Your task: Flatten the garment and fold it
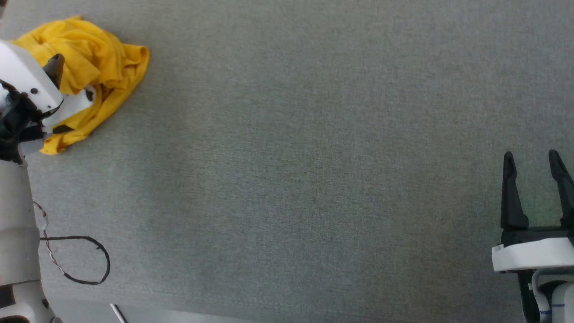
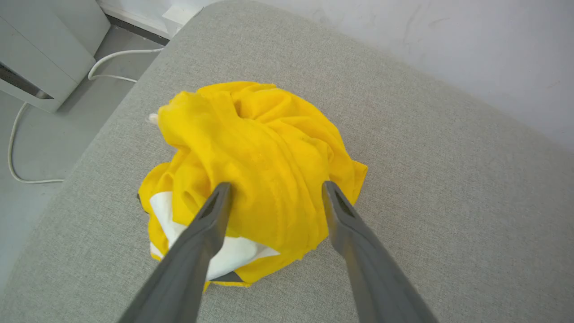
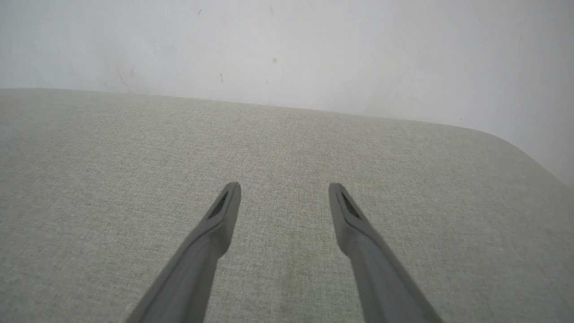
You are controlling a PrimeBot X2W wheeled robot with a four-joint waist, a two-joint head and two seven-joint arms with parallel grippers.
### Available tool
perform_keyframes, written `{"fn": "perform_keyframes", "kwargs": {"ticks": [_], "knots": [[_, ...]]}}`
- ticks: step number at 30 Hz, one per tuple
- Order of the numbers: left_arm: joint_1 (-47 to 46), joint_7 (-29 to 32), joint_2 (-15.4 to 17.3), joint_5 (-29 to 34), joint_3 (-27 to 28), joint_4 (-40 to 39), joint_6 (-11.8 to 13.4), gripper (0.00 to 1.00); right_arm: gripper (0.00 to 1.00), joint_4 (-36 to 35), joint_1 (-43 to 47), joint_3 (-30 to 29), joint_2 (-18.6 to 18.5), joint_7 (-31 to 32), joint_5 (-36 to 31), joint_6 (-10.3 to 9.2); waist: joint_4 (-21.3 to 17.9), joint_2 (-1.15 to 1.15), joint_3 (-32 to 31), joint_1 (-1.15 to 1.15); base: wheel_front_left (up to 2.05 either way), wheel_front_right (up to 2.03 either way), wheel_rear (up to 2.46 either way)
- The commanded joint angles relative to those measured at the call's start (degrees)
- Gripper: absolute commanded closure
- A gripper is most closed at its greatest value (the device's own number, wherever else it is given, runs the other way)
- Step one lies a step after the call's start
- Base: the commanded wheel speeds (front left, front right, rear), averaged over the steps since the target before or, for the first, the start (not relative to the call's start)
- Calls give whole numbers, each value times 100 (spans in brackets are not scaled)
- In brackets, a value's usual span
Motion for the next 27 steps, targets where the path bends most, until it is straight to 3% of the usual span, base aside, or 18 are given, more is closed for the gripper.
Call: {"fn": "perform_keyframes", "kwargs": {"ticks": [1, 6, 7, 8, 15, 27], "knots": [[47, 32, 27, -5, 40, 44, 87, 0, 0, -59, -119, -10, 8, 12, -49, -11, -165, 0, 294, -1, 0, 0, 0], [109, -28, 51, 90, 68, 140, 325, 0, 0, -140, -243, -2, 8, 46, -97, -11, -206, 0, 489, -1, 0, 0, 0], [111, -82, 47, 108, 64, 144, 346, 32, 0, -155, -265, -4, 8, 56, -105, -11, -207, 0, 515, -1, 0, 0, 0], [116, -147, 42, 125, 54, 147, 352, 100, 0, -166, -284, -8, 8, 63, -112, -11, -207, 0, 533, -1, 0, 0, 0], [150, -200, -24, 6, -10, 245, 189, 100, 0, -150, -330, -41, 8, 97, -142, -11, -193, 0, 494, -1, 0, 0, 0], [-30, -414, 206, 14, -119, 38, -82, 100, 0, 208, -256, -1, 8, -31, 48, -11, -254, 0, -144, -1, 0, 0, 0]]}}
